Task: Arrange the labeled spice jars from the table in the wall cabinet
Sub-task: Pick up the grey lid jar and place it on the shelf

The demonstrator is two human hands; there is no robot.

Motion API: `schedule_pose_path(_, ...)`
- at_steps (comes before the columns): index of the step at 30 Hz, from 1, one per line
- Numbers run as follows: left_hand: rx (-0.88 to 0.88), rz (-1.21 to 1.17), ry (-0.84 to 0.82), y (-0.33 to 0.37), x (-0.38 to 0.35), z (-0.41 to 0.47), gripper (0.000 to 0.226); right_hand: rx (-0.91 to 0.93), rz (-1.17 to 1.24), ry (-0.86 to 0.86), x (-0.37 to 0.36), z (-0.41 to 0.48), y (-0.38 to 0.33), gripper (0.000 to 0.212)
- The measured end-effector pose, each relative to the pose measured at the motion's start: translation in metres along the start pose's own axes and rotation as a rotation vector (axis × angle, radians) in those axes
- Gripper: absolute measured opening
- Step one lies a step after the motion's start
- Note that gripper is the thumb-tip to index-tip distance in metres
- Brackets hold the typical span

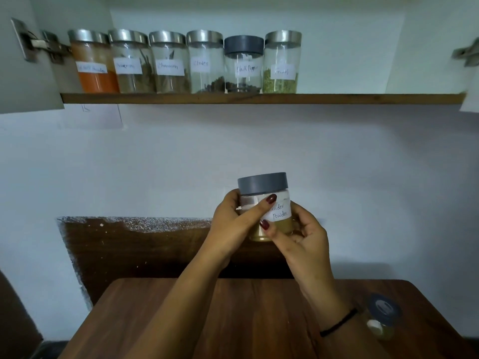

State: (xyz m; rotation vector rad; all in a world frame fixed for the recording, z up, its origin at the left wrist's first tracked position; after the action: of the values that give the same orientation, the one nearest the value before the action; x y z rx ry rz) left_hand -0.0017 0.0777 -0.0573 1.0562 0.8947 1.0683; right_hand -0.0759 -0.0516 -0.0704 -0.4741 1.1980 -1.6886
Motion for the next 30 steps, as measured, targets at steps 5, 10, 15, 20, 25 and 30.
schedule_pose_path(5,-0.017,-0.016,0.016,0.010,0.001,-0.001,0.057,-0.006,0.028,-0.027,0.002,0.004,-0.003,0.057)
schedule_pose_path(10,-0.059,-0.001,0.017,0.020,-0.001,-0.003,0.059,-0.052,0.055,-0.085,0.003,0.009,-0.005,0.060)
schedule_pose_path(15,-0.048,-0.026,-0.007,0.023,-0.006,-0.001,0.050,-0.110,0.095,-0.124,0.004,0.013,-0.002,0.070)
schedule_pose_path(20,-0.067,-0.028,-0.019,0.030,-0.008,0.002,0.057,-0.128,0.081,-0.135,0.004,0.016,-0.003,0.083)
schedule_pose_path(25,-0.095,-0.049,-0.044,0.040,-0.011,0.007,0.052,-0.111,0.068,-0.136,0.005,0.023,-0.008,0.061)
schedule_pose_path(30,-0.109,-0.058,-0.063,0.044,-0.012,0.010,0.066,-0.087,0.094,-0.118,0.004,0.027,-0.019,0.050)
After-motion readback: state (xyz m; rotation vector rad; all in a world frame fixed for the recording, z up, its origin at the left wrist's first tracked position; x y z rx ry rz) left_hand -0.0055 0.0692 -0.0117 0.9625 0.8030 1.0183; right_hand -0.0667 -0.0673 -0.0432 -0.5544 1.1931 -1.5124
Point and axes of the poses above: each hand's wrist, its own z-axis towards the middle knuckle, its own x-axis out of the back of the hand, y = z × x, the point moved 9 cm from there along z, towards the middle knuckle, and after that the axes turned 6 degrees about y, right-handed, at the moved point
